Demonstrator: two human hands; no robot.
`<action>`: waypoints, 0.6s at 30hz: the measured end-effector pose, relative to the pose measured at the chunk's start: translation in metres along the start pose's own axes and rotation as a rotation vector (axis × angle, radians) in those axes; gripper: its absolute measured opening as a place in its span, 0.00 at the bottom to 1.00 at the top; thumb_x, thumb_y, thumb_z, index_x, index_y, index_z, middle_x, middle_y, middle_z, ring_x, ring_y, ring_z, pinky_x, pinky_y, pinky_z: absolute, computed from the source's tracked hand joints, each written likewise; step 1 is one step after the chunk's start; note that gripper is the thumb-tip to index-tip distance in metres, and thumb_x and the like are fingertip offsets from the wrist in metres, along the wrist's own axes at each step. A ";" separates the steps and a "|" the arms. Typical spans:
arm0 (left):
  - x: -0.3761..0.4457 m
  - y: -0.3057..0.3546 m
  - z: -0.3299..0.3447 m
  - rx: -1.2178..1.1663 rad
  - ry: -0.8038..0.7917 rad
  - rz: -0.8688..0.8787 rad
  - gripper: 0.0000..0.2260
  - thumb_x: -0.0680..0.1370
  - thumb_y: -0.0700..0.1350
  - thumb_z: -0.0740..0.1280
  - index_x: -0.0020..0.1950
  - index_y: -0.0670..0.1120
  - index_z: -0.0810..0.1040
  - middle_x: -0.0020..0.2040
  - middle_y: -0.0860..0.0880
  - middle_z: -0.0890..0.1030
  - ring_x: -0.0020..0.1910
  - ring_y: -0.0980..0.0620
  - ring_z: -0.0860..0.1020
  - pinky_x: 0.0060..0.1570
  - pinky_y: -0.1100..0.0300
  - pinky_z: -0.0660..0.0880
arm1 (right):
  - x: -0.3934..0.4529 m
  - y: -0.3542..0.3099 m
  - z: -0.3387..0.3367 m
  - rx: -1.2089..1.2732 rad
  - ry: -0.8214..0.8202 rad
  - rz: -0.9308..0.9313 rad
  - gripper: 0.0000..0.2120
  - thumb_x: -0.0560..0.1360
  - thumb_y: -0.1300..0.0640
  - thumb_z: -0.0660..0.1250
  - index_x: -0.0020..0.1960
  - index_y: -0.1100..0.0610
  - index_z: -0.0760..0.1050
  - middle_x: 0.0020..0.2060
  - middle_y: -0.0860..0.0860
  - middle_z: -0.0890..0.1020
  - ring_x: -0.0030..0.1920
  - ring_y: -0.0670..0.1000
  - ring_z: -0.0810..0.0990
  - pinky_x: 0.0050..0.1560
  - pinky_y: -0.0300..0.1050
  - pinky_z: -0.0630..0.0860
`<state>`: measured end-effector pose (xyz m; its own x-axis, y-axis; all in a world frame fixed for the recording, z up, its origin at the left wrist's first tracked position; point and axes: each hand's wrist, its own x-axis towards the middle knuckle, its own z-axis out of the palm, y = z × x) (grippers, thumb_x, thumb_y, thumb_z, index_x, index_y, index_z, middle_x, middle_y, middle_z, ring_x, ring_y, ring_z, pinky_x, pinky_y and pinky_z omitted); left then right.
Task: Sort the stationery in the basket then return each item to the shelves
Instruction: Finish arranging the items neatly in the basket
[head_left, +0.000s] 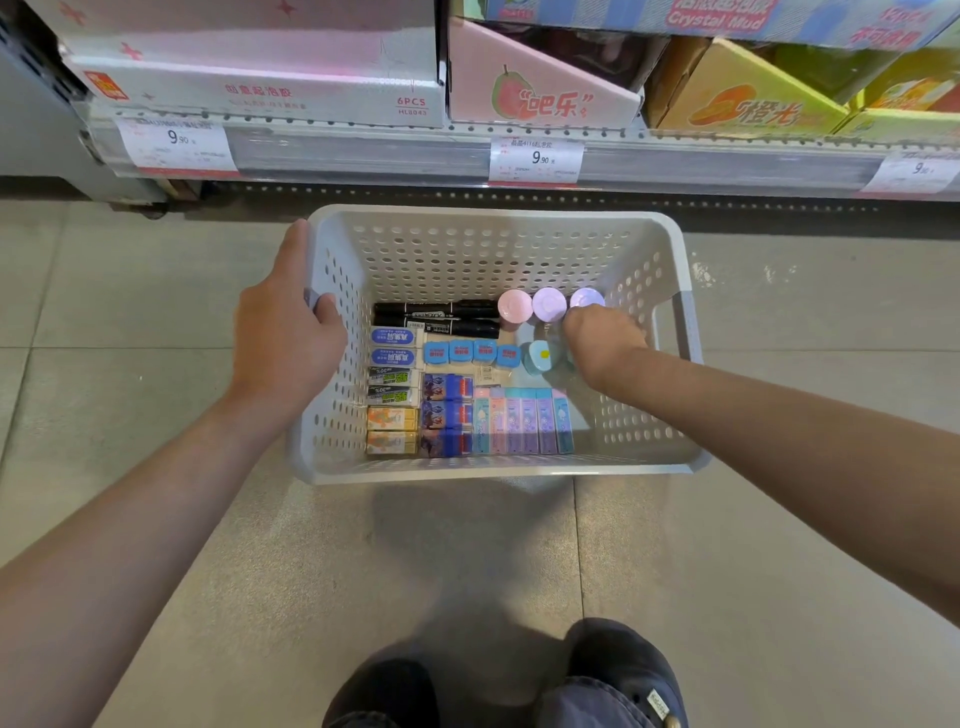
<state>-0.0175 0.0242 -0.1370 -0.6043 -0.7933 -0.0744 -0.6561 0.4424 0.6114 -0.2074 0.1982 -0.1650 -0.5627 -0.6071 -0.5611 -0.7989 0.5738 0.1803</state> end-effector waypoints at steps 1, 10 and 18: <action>0.000 0.000 0.000 -0.001 0.000 -0.004 0.28 0.80 0.38 0.61 0.78 0.48 0.55 0.44 0.46 0.72 0.32 0.49 0.74 0.35 0.48 0.79 | 0.001 0.000 0.001 -0.002 0.008 0.000 0.14 0.75 0.70 0.58 0.60 0.63 0.72 0.56 0.59 0.78 0.56 0.59 0.79 0.50 0.49 0.76; 0.001 -0.001 0.002 0.015 0.007 -0.025 0.28 0.80 0.39 0.61 0.78 0.49 0.55 0.37 0.51 0.68 0.35 0.46 0.76 0.35 0.45 0.79 | -0.002 -0.002 -0.001 -0.044 0.029 0.000 0.14 0.76 0.66 0.60 0.61 0.61 0.71 0.56 0.57 0.78 0.57 0.60 0.78 0.51 0.50 0.76; 0.001 -0.002 0.001 -0.009 0.006 -0.002 0.28 0.80 0.38 0.61 0.77 0.49 0.56 0.37 0.46 0.71 0.32 0.47 0.74 0.35 0.45 0.79 | -0.008 0.001 -0.008 0.092 0.018 -0.020 0.17 0.75 0.67 0.59 0.63 0.63 0.68 0.58 0.60 0.74 0.57 0.61 0.77 0.48 0.49 0.73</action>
<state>-0.0178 0.0228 -0.1389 -0.6006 -0.7964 -0.0710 -0.6530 0.4374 0.6183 -0.2057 0.1994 -0.1537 -0.5511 -0.6284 -0.5490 -0.7875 0.6092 0.0933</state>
